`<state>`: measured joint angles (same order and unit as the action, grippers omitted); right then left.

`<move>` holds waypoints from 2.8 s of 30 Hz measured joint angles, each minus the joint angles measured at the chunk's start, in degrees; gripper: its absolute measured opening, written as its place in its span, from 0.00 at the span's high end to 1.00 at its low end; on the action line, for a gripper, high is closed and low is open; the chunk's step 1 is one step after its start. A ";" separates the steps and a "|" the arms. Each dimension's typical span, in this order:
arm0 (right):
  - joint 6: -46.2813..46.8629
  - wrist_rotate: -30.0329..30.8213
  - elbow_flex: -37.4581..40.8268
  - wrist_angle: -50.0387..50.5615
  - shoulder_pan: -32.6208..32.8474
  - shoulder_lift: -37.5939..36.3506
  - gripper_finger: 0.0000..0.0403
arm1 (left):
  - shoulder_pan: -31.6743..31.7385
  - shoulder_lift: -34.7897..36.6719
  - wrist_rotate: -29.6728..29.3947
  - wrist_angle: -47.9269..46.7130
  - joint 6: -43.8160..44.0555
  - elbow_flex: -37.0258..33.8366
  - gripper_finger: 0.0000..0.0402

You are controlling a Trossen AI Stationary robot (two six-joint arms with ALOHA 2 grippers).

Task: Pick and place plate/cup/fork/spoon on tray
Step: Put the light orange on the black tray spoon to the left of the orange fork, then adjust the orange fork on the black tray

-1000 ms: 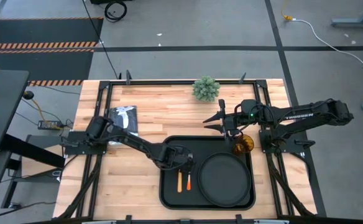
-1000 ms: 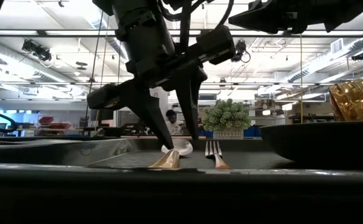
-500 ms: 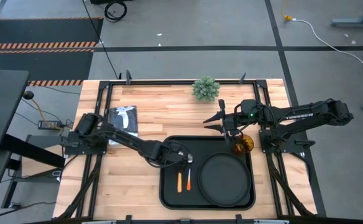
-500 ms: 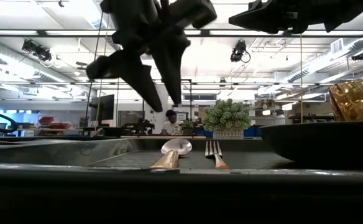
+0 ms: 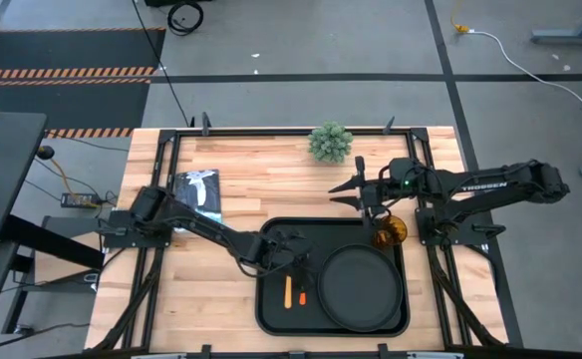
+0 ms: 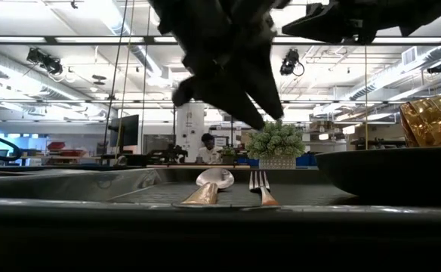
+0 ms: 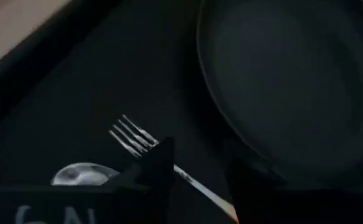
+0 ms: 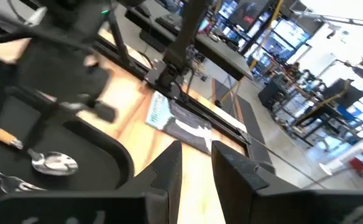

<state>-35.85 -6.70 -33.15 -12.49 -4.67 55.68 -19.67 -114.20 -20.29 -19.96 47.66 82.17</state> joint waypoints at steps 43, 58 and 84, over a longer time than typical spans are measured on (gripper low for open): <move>2.49 -3.90 -0.02 0.11 0.02 -5.70 0.77 | 5.09 -6.88 -4.31 3.05 -17.96 -0.02 0.65; 2.69 -3.91 -0.02 0.13 0.02 -5.70 0.77 | 5.10 -6.88 -4.97 0.30 -18.20 -0.02 0.65; 2.71 -3.93 -0.02 0.15 0.02 -5.70 0.77 | 4.67 -6.63 -4.38 2.71 -18.46 -0.02 0.65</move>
<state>-33.15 -10.63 -33.17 -12.34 -4.64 49.98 -14.99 -120.83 -24.67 -17.25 29.19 82.15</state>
